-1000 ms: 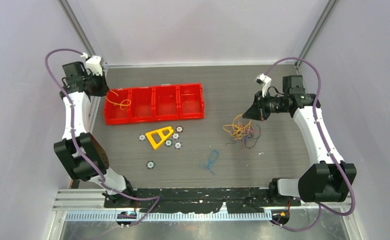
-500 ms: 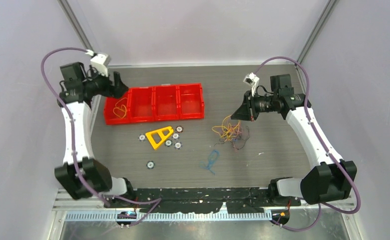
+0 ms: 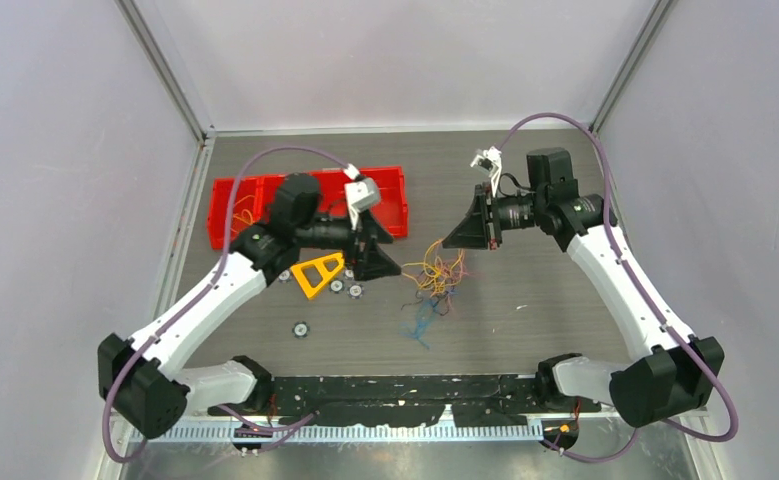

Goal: Untangle the cables

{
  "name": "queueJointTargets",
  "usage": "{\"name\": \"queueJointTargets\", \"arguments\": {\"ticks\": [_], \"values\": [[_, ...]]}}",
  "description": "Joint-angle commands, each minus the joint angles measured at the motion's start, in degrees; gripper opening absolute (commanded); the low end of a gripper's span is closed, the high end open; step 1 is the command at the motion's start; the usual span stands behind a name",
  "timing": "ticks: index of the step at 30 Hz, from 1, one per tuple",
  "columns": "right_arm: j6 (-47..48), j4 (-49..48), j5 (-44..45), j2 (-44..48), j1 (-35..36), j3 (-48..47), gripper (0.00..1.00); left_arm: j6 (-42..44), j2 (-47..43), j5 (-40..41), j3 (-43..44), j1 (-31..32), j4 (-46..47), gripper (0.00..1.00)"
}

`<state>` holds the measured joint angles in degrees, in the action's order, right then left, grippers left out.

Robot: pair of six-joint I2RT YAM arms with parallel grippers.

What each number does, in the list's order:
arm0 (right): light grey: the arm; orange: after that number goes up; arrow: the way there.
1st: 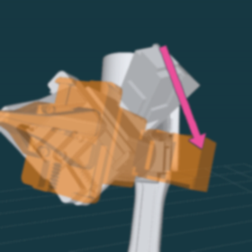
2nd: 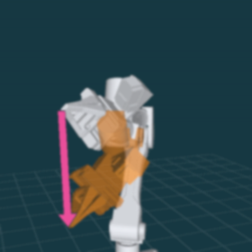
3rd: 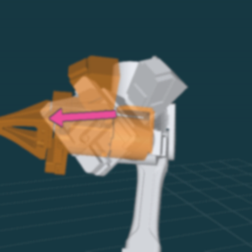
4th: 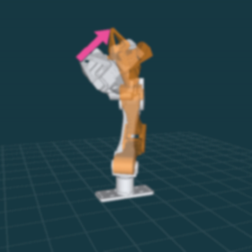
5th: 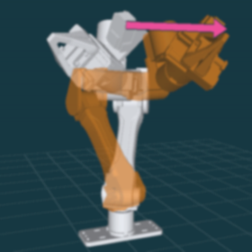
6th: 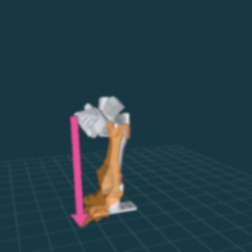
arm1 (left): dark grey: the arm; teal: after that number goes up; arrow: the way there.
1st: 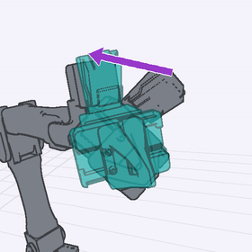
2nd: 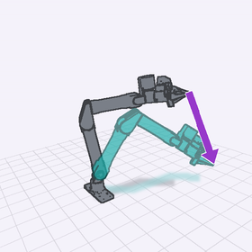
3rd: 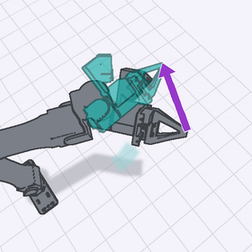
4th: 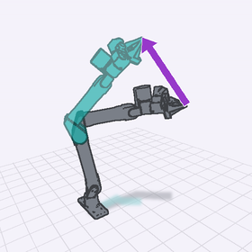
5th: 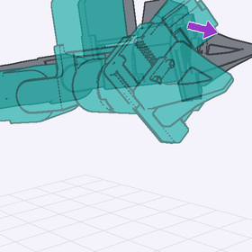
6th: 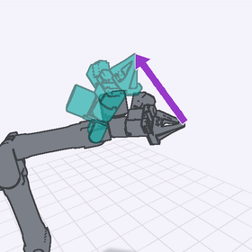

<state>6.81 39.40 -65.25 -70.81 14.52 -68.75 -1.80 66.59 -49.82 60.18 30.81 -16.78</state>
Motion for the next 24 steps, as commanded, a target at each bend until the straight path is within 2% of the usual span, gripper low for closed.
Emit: {"name": "queueJointTargets", "arguments": {"ticks": [1,7,9,11,14,15,16,19,21,24], "values": [[-3.8,-4.6,-3.8,2.6,2.0,-0.5,0.05,-2.5,3.6,5.3,0.4,6.7,7.6,0.79],[-6.6,-7.0,-5.4,4.1,2.7,-0.9,0.05,4.3,7.5,6.2,-2.5,8.0,7.6,0.75],[-8.6,-8.2,-6.2,4.7,2.8,-0.9,0.05,4.9,9.0,5.9,-3.0,8.0,8.1,0.68],[-9.0,-8.1,-6.2,5.0,2.8,-1.0,0.05,4.1,10.1,4.1,-2.3,8.0,7.4,0.49],[-7.3,-6.4,-5.8,5.5,1.8,-1.3,0.05,5.2,9.7,2.9,-1.5,7.8,2.5,0.25],[-5.5,-5.0,-5.7,5.5,1.4,-1.4,0.05,6.0,9.0,3.3,-1.5,7.5,0.8,0.10],[-4.6,-4.0,-4.7,5.6,0.2,-1.6,0.05,6.7,8.2,3.7,-1.7,6.7,-1.1,0.01],[2.1,2.6,-0.2,5.1,-3.6,-3.2,0.05,7.0,4.7,4.2,-3.2,1.1,-4.6,0.00],[7.6,7.8,3.7,3.9,-8.0,-4.9,0.05,7.4,2.1,4.7,-4.4,-4.4,-7.0,0.00],[13.8,13.1,10.3,2.1,-16.8,-6.9,0.05,12.5,-1.3,8.1,-4.4,-12.8,-13.6,0.00]]}}
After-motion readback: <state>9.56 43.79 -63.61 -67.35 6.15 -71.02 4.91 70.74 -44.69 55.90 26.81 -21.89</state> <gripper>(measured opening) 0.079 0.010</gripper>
